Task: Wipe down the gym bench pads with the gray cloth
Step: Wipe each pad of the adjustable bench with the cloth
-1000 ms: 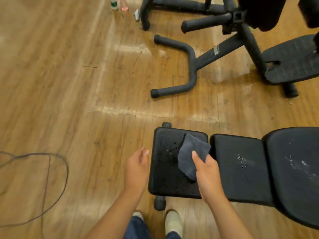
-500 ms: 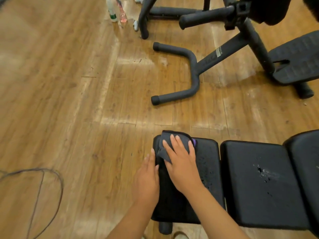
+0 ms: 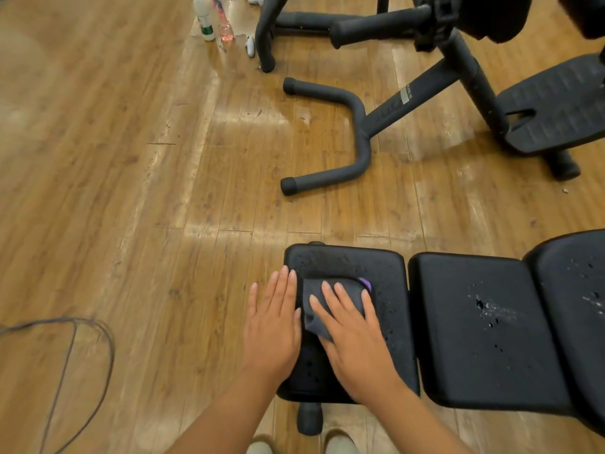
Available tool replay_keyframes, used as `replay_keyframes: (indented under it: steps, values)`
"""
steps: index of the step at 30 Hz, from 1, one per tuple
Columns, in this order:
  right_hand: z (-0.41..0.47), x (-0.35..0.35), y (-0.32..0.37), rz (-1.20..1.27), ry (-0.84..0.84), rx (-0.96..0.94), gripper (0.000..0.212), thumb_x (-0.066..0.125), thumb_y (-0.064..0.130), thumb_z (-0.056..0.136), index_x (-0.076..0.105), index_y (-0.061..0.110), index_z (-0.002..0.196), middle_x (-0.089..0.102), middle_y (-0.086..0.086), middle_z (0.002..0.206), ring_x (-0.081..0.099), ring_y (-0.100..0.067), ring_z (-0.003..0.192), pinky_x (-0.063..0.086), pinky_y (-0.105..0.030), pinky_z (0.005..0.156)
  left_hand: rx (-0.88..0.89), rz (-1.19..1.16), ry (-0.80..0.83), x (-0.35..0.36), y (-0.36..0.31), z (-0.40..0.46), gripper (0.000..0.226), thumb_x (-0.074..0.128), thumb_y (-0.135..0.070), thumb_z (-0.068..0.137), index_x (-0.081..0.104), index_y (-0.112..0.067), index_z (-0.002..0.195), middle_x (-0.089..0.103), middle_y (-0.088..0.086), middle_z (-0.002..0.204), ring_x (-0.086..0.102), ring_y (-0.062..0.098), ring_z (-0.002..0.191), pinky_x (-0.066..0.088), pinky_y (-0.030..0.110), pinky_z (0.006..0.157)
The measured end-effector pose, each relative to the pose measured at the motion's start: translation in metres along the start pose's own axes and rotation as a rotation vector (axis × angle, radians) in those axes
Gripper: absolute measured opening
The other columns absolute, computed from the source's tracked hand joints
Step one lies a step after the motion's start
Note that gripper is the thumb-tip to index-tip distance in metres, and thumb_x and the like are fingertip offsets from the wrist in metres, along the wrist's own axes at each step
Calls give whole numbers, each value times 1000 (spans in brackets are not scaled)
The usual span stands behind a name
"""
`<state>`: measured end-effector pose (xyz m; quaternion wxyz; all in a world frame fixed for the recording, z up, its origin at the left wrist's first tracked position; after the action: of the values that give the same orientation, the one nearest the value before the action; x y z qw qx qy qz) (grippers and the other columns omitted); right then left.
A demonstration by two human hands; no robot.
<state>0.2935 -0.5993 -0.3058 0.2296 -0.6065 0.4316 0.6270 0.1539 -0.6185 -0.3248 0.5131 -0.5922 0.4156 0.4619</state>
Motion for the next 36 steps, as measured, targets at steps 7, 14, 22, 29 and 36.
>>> replay_keyframes:
  steps: [7, 14, 22, 29, 36]
  values:
    - [-71, 33, 13, -14, 71, -13, 66, 45, 38, 72, 40, 25, 137, 39, 0, 147, 3, -17, 144, 16, -44, 109, 10, -8, 11, 0, 0, 0, 55, 22, -29, 96, 23, -10, 147, 25, 5, 154, 21, 18, 142, 17, 45, 111]
    - [-51, 26, 15, -5, -8, 33, 65, 40, 45, 78, 34, 29, 141, 29, 0, 150, 8, -15, 143, 15, -44, 110, 27, -49, 1, 2, 2, 0, 54, 21, -28, 97, 22, -8, 147, 23, 5, 154, 21, 18, 142, 17, 44, 111]
    - [110, -6, -18, -40, -36, 216, 56, 5, 44, 95, 20, 29, 147, 14, -1, 157, 5, -17, 144, 2, -43, 115, -7, -16, 31, 3, 0, 2, 56, 7, -31, 98, 24, -8, 147, 24, 4, 153, 20, 16, 141, 18, 44, 110]
    - [102, -7, -16, -61, -9, 156, 61, 7, 42, 90, 31, 28, 144, 32, 2, 151, 20, -20, 142, 10, -49, 114, -17, 19, 36, 4, 0, 1, 57, 8, -31, 98, 26, -8, 146, 26, 5, 153, 21, 16, 140, 20, 46, 109]
    - [-32, 34, 22, -113, -46, 0, 61, 34, 44, 82, 36, 25, 139, 21, -1, 154, 23, -24, 139, 15, -51, 108, 18, 20, -1, 3, 1, 1, 56, 25, -26, 93, 28, -6, 145, 28, 7, 152, 20, 16, 140, 18, 45, 110]
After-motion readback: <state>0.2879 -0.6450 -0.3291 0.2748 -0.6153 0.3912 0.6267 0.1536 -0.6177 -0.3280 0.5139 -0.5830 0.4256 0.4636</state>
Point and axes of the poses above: each hand's wrist, its own z-axis towards the middle knuckle, its own x-axis out of the palm, y = z × x, the point moved 4 cm from there along z, towards the middle knuckle
